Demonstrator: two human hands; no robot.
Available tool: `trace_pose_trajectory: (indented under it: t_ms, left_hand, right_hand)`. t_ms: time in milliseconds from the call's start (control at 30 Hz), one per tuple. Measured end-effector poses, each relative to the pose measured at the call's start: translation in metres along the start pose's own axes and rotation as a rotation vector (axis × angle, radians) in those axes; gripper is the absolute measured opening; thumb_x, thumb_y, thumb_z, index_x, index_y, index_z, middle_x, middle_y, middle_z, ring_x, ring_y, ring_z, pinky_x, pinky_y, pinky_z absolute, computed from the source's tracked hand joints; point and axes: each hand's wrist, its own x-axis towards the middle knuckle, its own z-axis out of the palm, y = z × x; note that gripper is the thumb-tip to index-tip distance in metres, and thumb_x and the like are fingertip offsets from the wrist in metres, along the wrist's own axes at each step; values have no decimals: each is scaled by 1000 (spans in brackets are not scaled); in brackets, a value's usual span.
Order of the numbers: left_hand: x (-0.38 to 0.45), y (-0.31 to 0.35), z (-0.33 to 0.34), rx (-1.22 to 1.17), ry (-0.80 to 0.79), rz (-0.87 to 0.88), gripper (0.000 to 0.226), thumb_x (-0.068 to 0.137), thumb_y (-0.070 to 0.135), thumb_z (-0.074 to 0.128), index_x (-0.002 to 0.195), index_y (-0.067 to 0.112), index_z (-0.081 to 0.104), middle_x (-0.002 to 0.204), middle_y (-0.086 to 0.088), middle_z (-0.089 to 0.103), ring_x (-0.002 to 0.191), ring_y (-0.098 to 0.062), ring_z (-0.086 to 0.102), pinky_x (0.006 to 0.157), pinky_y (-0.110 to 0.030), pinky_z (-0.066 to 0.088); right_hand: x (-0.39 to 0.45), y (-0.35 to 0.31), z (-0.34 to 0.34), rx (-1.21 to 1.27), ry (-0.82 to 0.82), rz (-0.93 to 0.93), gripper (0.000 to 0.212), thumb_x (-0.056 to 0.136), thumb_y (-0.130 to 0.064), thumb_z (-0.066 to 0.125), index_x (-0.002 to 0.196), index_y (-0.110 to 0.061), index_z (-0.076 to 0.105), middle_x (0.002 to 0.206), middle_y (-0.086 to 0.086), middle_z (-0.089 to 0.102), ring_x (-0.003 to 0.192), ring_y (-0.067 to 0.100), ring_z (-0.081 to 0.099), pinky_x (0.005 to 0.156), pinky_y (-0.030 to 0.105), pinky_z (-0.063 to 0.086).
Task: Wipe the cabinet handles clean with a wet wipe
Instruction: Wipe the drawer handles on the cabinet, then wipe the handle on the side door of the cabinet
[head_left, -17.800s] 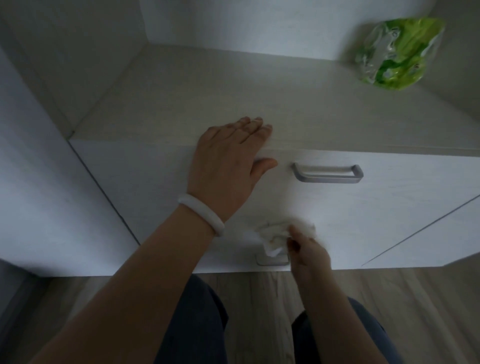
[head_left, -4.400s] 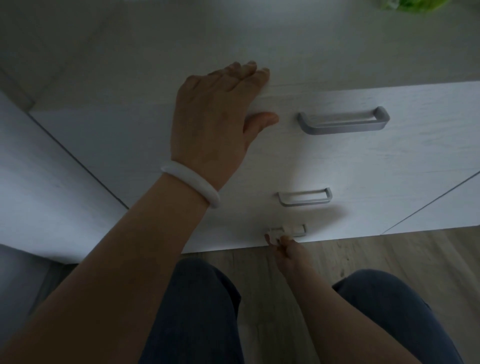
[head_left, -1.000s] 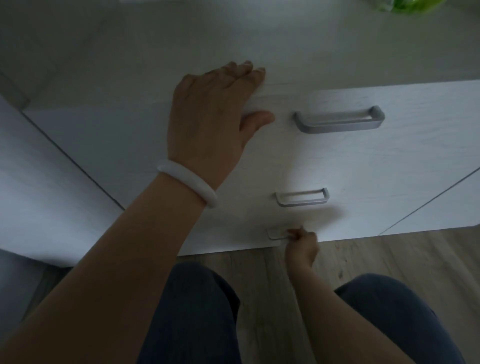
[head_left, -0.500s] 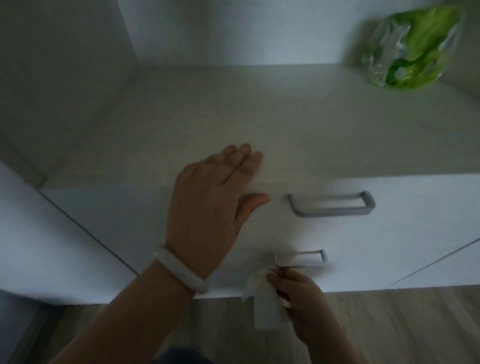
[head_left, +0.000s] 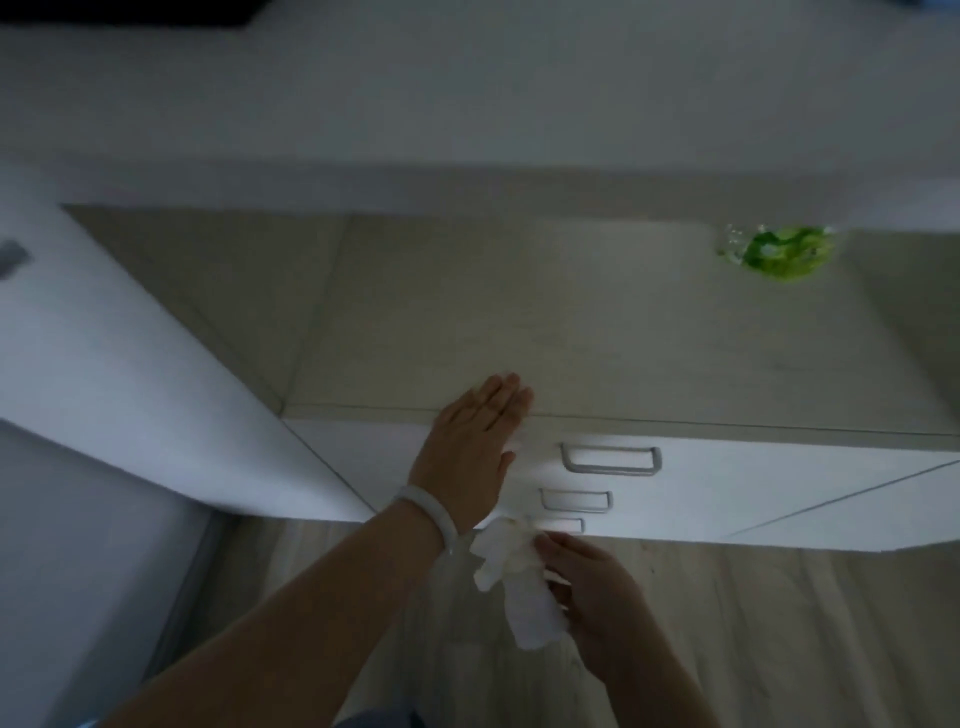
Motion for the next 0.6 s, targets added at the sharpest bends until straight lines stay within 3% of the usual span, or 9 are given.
trace_pose_trajectory:
  t_ms: [100, 200, 267, 333, 400, 500, 600]
  left_hand:
    - [-16, 18, -37, -268, -55, -151, 49, 94, 13, 44, 143, 16, 44, 151, -1, 39, 141, -17, 35, 113, -37, 32]
    - [-54, 39, -99, -596, -112, -529, 37, 100, 16, 42, 136, 19, 52, 141, 3, 51, 131, -13, 47, 108, -20, 31]
    - [-83, 49, -139, -715, -105, -683, 33, 101, 19, 44, 131, 15, 57, 135, 0, 57, 124, -13, 52, 99, -14, 34]
    - [-106, 58, -182, -936, -65, -834, 31, 101, 22, 45, 124, 12, 62, 128, -4, 62, 115, -16, 58, 98, -21, 41]
    - [-121, 66, -227, -1234, 9, -963, 27, 100, 24, 48, 116, 10, 64, 119, -10, 67, 108, -22, 62, 99, -39, 48]
    - [-128, 72, -292, -1477, 136, -1021, 25, 97, 34, 50, 103, 17, 67, 104, -6, 70, 100, -24, 65, 91, -43, 53]
    - [-136, 67, -341, -1494, 202, -999, 22, 93, 36, 56, 90, 20, 71, 89, -1, 73, 88, -18, 68, 82, -38, 57]
  right_hand:
    - [-45, -22, 4, 53, 29, -23, 18, 94, -6, 54, 93, -2, 71, 83, 13, 74, 69, 24, 69, 62, 35, 55]
    - [-95, -51, 16, 71, 25, -24, 21, 95, -1, 48, 97, -4, 69, 90, 16, 73, 82, 31, 68, 79, 47, 54]
    - [-126, -71, 29, 14, 25, -38, 21, 94, 0, 48, 98, -3, 68, 93, 20, 72, 86, 34, 66, 83, 49, 51]
    - [-156, -90, 47, -54, -10, -50, 18, 93, -2, 50, 99, 0, 67, 94, 24, 70, 84, 35, 64, 82, 51, 51]
    - [-185, -111, 67, -133, -88, -71, 16, 92, -5, 55, 98, 1, 68, 90, 24, 69, 80, 32, 61, 75, 46, 49]
    - [-221, -143, 99, -260, -186, -154, 11, 90, -6, 59, 90, -1, 69, 86, 19, 71, 78, 29, 65, 76, 43, 52]
    - [-242, -169, 133, -551, -205, -363, 7, 84, -13, 67, 77, -12, 70, 77, 9, 72, 79, 28, 69, 76, 42, 56]
